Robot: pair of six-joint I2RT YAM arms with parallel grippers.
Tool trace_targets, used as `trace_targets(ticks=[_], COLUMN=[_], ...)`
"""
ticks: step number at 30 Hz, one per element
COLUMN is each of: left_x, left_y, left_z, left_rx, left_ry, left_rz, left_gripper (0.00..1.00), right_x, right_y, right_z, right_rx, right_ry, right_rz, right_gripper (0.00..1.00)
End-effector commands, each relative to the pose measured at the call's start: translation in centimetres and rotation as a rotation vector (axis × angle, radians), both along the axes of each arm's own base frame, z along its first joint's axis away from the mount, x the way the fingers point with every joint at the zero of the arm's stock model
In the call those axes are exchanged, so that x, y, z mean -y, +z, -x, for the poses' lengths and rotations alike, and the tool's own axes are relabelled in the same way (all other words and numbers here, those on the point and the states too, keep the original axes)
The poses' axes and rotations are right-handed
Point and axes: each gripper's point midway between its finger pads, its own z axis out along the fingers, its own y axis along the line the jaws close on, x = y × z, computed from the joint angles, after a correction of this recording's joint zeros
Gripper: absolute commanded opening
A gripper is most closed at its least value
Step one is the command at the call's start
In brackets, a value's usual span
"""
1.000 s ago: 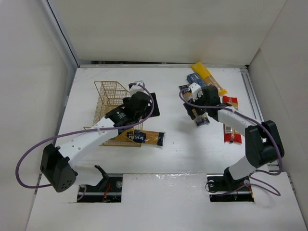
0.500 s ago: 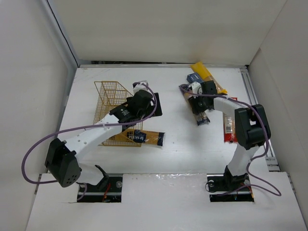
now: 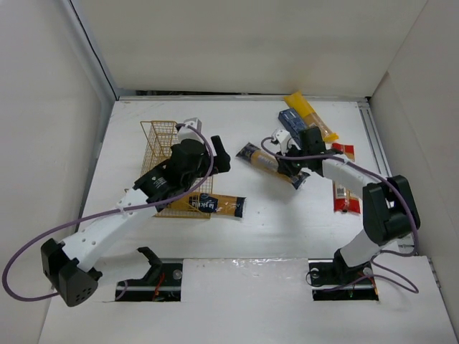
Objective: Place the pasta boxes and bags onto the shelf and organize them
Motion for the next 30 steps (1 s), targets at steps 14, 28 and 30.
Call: trace_targets(ticks=[14,28,30], left_x=[-4.9,-5.1,-5.1], left_y=[-0.1,-0.5,-0.5], left_z=[3.1,3.3,3.3], left_rx=[0.050,0.032,0.032], left_ry=[0.095,0.104,0.104], left_rz=[0.043,0.046,0.046], left_gripper=[1.00,1.00,1.00], right_x=[-14.2,-19.9,-21.0], right_y=[11.6,11.9,11.3], right_z=[6.0,7.2,7.2], right_rx=[0.409,0.524,0.505], right_ry=[0.383,0.526,0.572], right_rz=[-0.265,-0.493,-0.521], right_gripper=[0.00,0.00,0.00])
